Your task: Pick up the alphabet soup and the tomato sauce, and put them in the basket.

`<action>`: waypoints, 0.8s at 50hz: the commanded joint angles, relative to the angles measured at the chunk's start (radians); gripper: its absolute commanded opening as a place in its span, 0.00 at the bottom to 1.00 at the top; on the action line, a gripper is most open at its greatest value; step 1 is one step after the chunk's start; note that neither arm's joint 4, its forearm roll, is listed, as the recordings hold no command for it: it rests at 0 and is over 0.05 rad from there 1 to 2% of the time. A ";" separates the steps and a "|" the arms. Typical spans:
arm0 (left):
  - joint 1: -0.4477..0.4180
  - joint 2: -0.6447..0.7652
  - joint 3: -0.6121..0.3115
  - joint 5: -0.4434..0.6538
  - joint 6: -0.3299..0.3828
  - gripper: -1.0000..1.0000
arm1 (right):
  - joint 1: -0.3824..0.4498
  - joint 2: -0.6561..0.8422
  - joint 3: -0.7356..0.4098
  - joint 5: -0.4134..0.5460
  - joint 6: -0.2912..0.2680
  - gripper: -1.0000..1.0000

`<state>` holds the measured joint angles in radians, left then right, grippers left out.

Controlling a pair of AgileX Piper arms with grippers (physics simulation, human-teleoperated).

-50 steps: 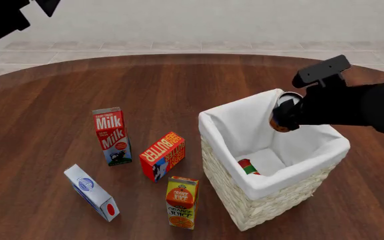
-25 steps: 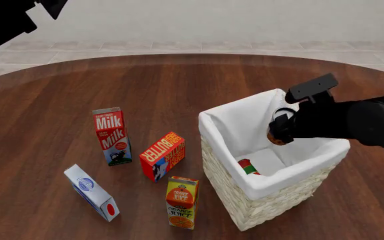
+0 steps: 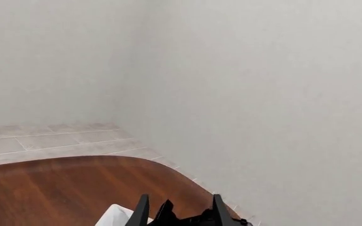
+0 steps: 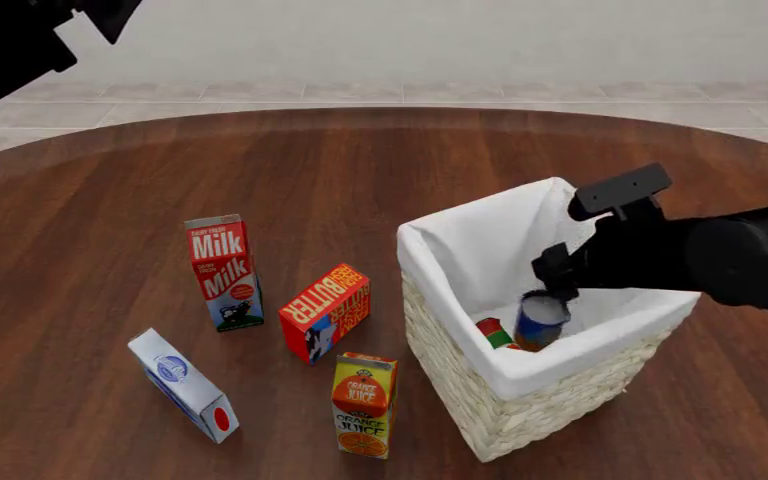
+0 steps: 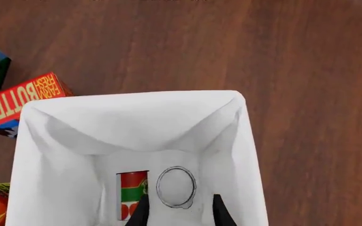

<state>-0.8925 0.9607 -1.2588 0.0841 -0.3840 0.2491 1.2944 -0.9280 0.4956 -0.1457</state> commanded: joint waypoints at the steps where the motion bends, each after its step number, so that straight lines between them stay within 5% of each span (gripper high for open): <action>1: 0.000 0.000 0.006 -0.004 -0.001 1.00 | 0.003 -0.008 0.000 0.003 0.008 1.00; 40: -0.017 0.024 -0.040 0.021 0.012 1.00 | 0.013 -0.122 -0.141 0.140 -0.006 1.00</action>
<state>-0.9076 0.9799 -1.2900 0.0996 -0.3745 0.2499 1.1997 -1.0430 0.6083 -0.1503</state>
